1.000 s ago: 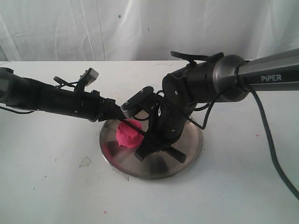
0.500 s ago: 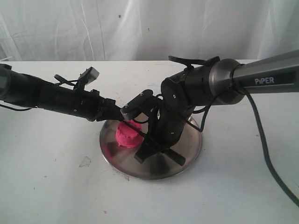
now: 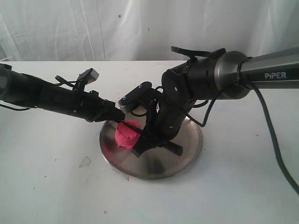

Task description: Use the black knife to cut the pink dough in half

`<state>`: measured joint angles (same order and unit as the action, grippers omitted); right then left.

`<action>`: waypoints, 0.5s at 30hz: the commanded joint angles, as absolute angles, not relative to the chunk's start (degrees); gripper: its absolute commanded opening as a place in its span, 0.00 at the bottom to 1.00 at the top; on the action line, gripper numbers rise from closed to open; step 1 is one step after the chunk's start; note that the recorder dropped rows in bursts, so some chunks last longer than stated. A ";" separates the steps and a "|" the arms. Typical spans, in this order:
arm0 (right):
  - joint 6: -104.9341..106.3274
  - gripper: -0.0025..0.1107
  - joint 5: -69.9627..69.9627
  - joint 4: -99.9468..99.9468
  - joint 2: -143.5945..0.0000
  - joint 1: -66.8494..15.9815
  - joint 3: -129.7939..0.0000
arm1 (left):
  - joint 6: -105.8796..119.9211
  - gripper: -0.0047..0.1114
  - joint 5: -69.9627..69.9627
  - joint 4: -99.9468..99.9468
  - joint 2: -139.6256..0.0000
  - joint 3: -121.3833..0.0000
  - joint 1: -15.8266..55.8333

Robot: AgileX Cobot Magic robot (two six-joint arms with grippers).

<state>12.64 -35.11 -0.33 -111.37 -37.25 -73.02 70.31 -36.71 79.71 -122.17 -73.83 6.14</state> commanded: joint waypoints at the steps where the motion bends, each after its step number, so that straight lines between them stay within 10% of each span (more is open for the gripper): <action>1: 12.38 0.02 -34.37 -0.48 -110.49 -37.09 -73.50 | 70.12 0.04 -35.65 75.95 -123.25 -73.31 6.39; 15: 12.38 0.02 -34.12 -0.48 -110.49 -37.09 -73.50 | 68.20 0.04 -34.20 71.43 -113.96 -73.42 5.13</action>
<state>12.66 -34.77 -0.88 -111.27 -37.25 -73.02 69.19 -33.37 72.08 -115.02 -73.71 5.49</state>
